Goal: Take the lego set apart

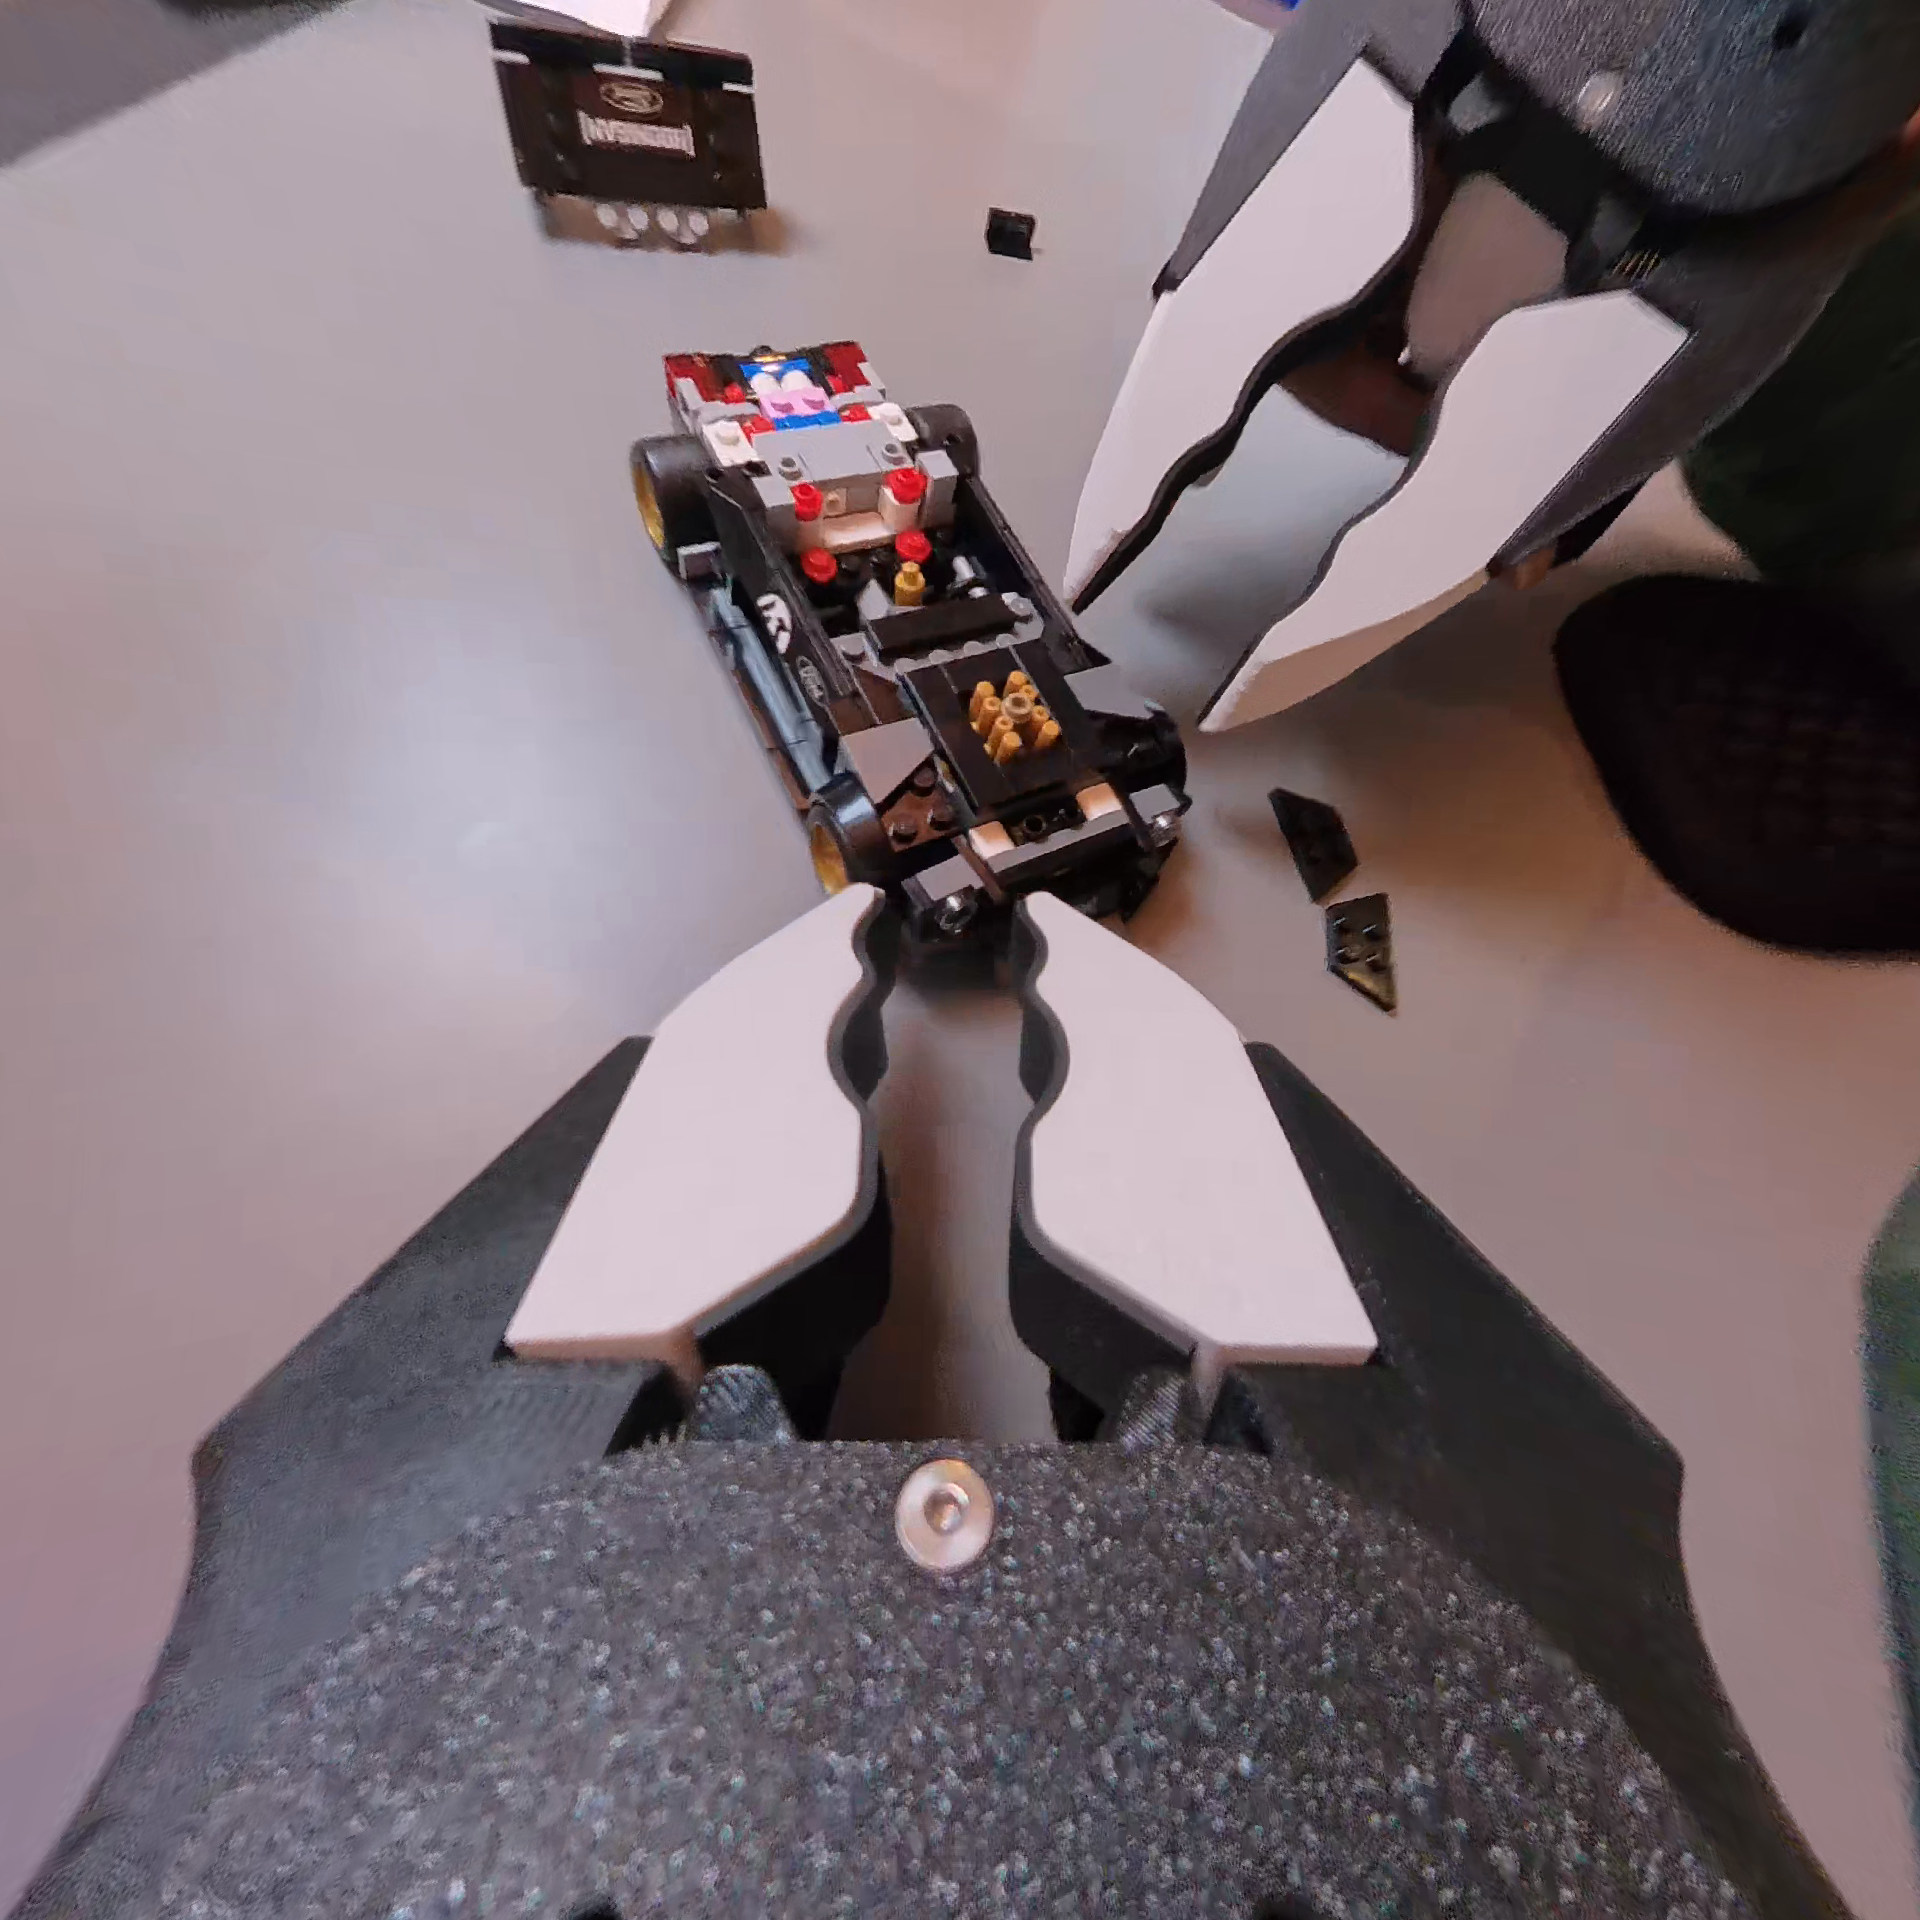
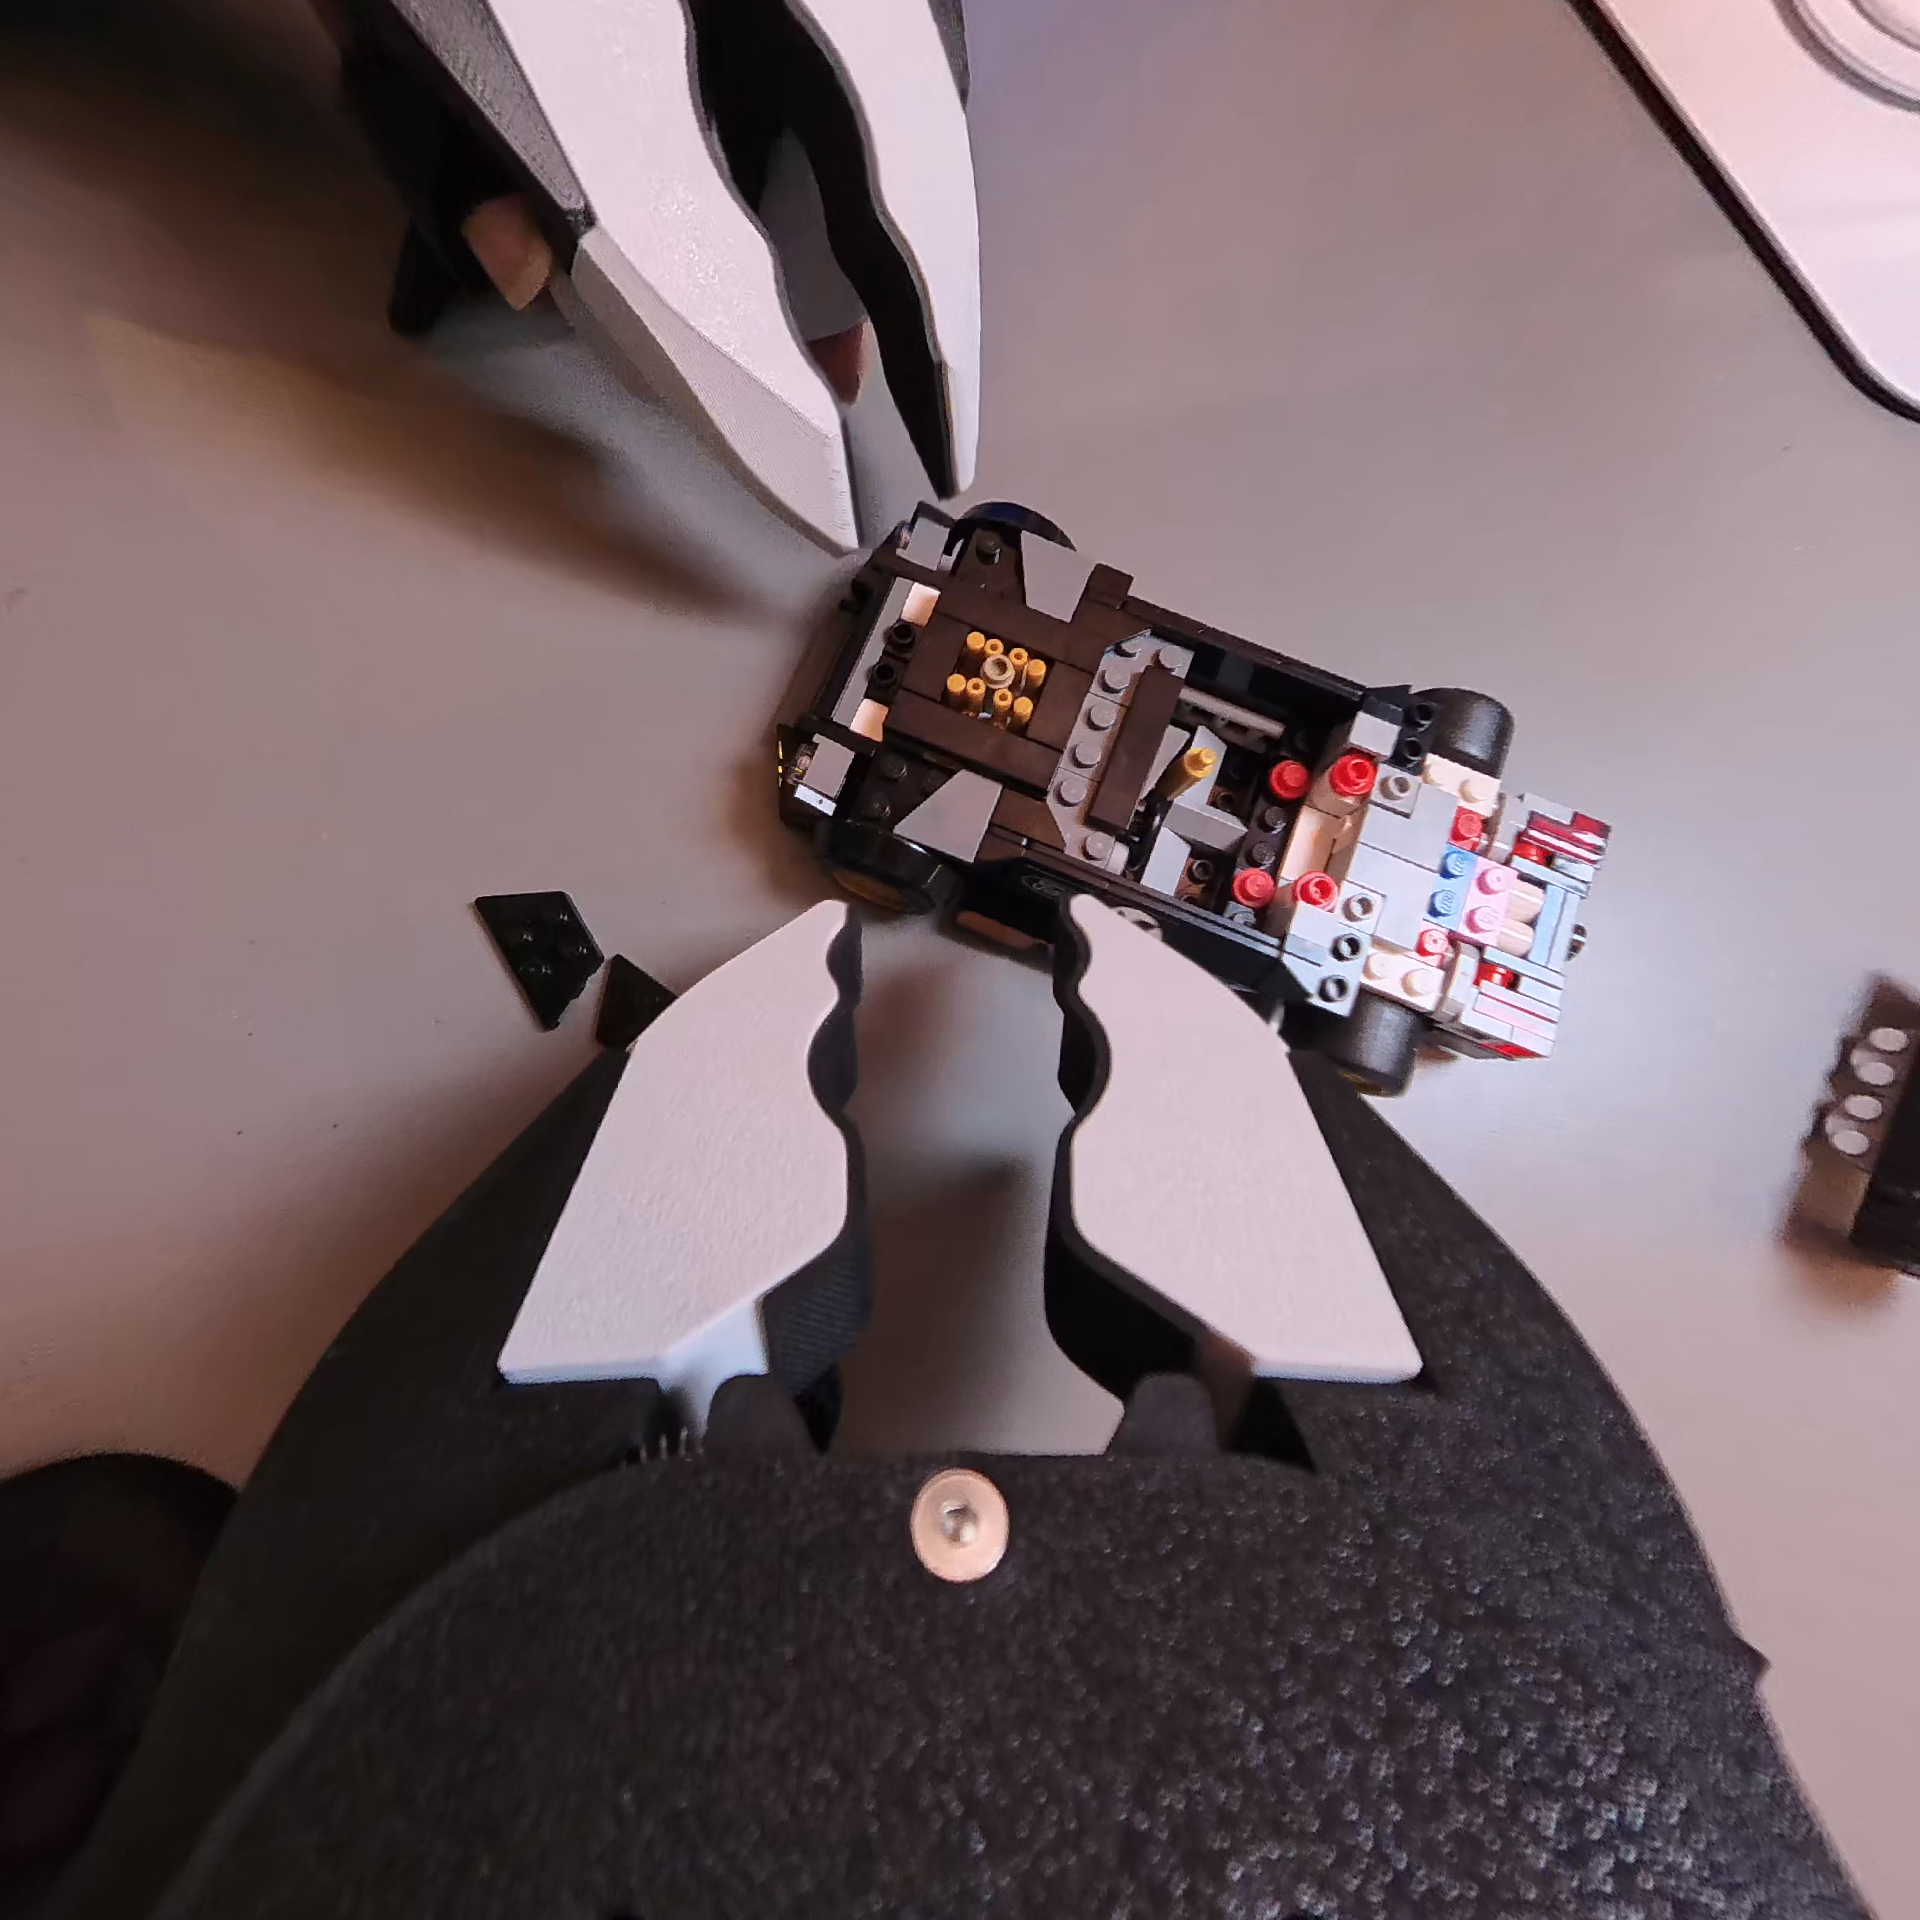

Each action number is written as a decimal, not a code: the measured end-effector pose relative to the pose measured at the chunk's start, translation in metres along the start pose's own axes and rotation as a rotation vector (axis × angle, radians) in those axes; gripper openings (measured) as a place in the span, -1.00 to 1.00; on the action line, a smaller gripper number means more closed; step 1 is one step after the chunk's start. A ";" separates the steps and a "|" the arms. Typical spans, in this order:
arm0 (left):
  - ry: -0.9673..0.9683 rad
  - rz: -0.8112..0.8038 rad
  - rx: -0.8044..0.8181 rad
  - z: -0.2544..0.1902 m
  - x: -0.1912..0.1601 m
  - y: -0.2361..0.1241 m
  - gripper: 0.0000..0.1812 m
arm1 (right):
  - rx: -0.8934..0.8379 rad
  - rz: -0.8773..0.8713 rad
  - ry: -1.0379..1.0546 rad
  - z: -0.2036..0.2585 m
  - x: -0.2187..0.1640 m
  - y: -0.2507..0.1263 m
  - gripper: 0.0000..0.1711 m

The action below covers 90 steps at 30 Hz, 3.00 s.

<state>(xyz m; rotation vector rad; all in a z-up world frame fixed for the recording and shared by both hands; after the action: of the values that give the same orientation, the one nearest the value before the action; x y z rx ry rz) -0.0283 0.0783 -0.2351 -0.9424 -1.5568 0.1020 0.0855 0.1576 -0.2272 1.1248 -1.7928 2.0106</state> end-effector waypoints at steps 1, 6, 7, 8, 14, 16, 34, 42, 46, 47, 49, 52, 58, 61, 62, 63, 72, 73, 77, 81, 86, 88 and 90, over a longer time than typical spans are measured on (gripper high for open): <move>-0.022 -0.008 -0.027 -0.001 0.000 0.001 -0.76 | 0.008 0.003 -0.003 0.002 0.000 0.002 -0.58; -0.001 -0.003 -0.031 -0.001 -0.001 0.003 -0.74 | 0.019 -0.009 -0.003 0.004 0.000 0.003 -0.60; 0.015 0.000 -0.029 -0.002 -0.001 0.004 -0.74 | 0.022 -0.020 0.002 0.004 0.000 0.003 -0.61; 0.030 0.003 -0.024 -0.002 -0.001 0.004 -0.74 | 0.026 -0.028 0.005 0.004 0.001 0.003 -0.62; 0.065 0.012 -0.011 -0.002 0.001 0.005 -0.74 | 0.042 -0.027 0.009 0.005 0.000 0.004 -0.65; 0.068 0.015 -0.010 -0.001 0.001 0.006 -0.74 | 0.042 -0.030 0.013 0.005 0.000 0.004 -0.65; 0.077 0.031 -0.020 -0.003 0.003 0.008 -0.69 | -0.157 0.015 -0.222 -0.025 0.000 -0.005 -0.63; 0.094 0.039 -0.009 -0.003 0.005 0.012 -0.70 | -0.021 0.098 -0.435 -0.037 0.000 0.006 -0.73; 0.105 0.040 -0.002 -0.003 0.005 0.012 -0.70 | 0.018 0.089 -0.452 -0.040 0.000 0.007 -0.75; 0.112 0.043 0.003 -0.003 0.005 0.012 -0.71 | 0.025 0.088 -0.452 -0.040 0.000 0.007 -0.75; 0.133 0.049 0.010 -0.003 0.006 0.012 -0.72 | 0.033 0.090 -0.456 -0.040 0.000 0.007 -0.75; 0.159 0.061 0.012 -0.003 0.006 0.011 -0.74 | 0.041 0.098 -0.466 -0.039 0.001 0.007 -0.75; 0.200 0.085 0.022 -0.004 0.005 0.010 -0.75 | 0.042 0.102 -0.465 -0.036 0.002 0.008 -0.75; 0.186 0.073 0.013 -0.004 0.004 0.009 -0.76 | 0.041 0.094 -0.455 -0.034 0.002 0.008 -0.75; 0.181 0.069 0.009 -0.004 0.003 0.008 -0.76 | 0.041 0.092 -0.451 -0.034 0.002 0.008 -0.75; 0.183 0.067 0.008 -0.004 0.003 0.008 -0.75 | 0.041 0.091 -0.446 -0.034 0.002 0.008 -0.75; 0.176 0.056 0.007 -0.005 0.001 0.008 -0.75 | 0.025 0.084 -0.429 -0.031 0.002 0.008 -0.74; 0.174 0.055 0.004 -0.005 0.001 0.007 -0.75 | 0.025 0.084 -0.430 -0.031 0.002 0.009 -0.74; 0.125 0.048 -0.022 -0.006 0.000 0.004 -0.70 | 0.024 0.080 -0.422 -0.029 0.003 0.009 -0.74; 0.111 0.006 0.009 -0.005 0.005 -0.006 -0.59 | 0.020 0.045 -0.381 -0.028 0.002 0.007 -0.72; 0.114 -0.115 0.024 -0.004 0.015 -0.013 -0.60 | 0.016 -0.070 -0.240 -0.028 0.011 -0.007 -0.67; 0.121 -0.149 0.043 -0.003 0.016 -0.015 -0.63 | -0.001 -0.147 -0.169 -0.027 0.020 -0.013 -0.64; 0.140 -0.188 0.076 -0.002 0.019 -0.018 -0.67 | -0.042 -0.218 -0.111 -0.026 0.030 -0.018 -0.61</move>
<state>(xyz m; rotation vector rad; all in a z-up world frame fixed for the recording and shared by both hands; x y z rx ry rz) -0.0345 0.0770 -0.2096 -0.7241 -1.4934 -0.0370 0.0661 0.1761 -0.1936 1.3783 -1.6709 1.8098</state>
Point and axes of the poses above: each gripper's, where its closed fingertips meet, y out along the fingers, x out of its top, z = x × y across the jaws, the point moved 5 cm from there along -y, back along the fingers, and after that the axes turned 1 degree about z, right-handed, at the moved point
